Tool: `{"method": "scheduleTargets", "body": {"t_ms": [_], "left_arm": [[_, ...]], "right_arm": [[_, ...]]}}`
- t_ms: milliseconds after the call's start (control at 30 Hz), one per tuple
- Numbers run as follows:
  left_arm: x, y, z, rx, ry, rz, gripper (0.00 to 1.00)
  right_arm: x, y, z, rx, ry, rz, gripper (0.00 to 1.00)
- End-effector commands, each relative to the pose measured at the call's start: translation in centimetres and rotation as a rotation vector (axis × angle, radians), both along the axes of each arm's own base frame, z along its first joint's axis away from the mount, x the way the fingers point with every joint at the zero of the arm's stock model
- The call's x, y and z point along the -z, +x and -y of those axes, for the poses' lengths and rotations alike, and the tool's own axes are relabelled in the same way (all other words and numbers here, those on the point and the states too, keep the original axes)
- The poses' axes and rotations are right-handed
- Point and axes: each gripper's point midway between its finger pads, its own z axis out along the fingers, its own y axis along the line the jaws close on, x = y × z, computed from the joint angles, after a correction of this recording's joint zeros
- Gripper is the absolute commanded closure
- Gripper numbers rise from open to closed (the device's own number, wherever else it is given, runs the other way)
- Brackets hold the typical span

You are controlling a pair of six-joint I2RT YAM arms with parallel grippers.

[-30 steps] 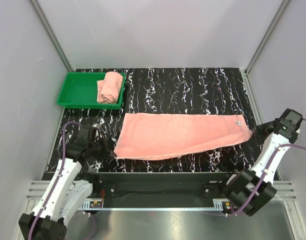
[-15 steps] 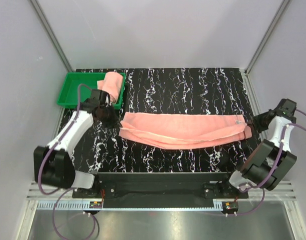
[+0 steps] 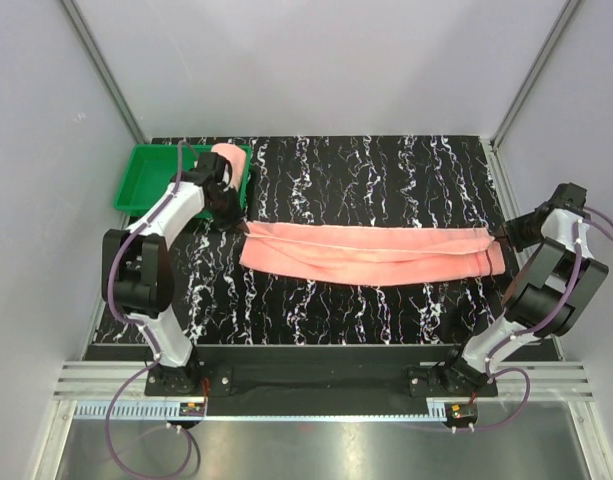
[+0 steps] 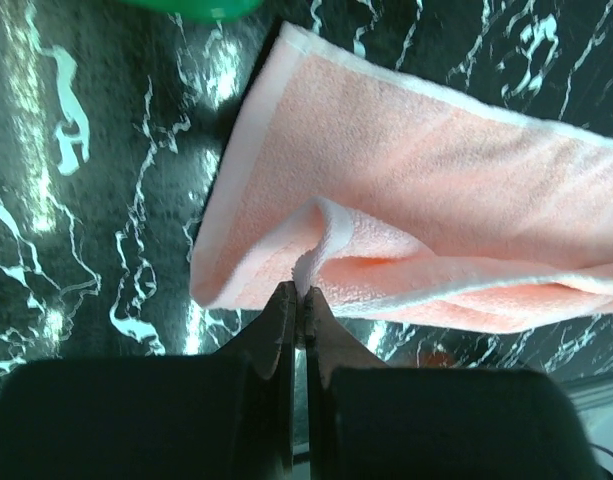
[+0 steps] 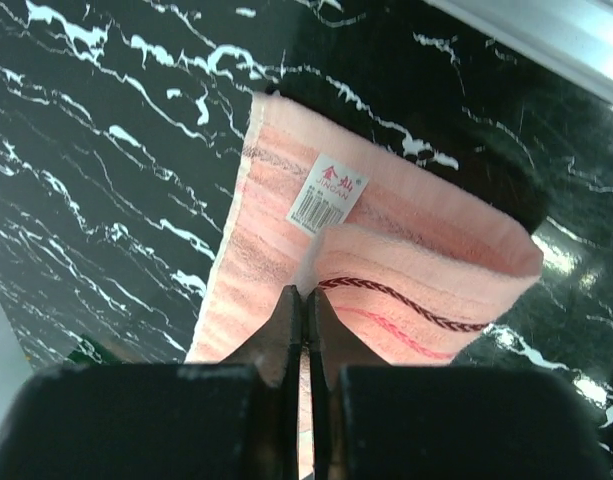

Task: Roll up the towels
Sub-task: Fold the towel

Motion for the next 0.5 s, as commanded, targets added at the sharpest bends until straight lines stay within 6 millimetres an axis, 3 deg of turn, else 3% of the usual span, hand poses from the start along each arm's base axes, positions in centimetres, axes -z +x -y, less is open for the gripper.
{"method": "scheduleTargets", "body": {"t_ms": [0,267,467], "left_arm": [[-0.4,2.0,-1.1,-0.003,0.035,0.040,1.00],[2.0,3.7,-1.7,-0.013,0.064,-0.004,1.00],[2.2,5.5,-1.5,-0.015,0.060,-0.005,1.00]], "right_arm": [[-0.5,2.0,1.4,-0.016,-0.059,0.015,1.00],[0.9,3.4,2.2,-0.024,-0.057,-0.022,1.00],[2.4,4.3,2.5,-0.024,-0.045,-0.054,1.00]]}}
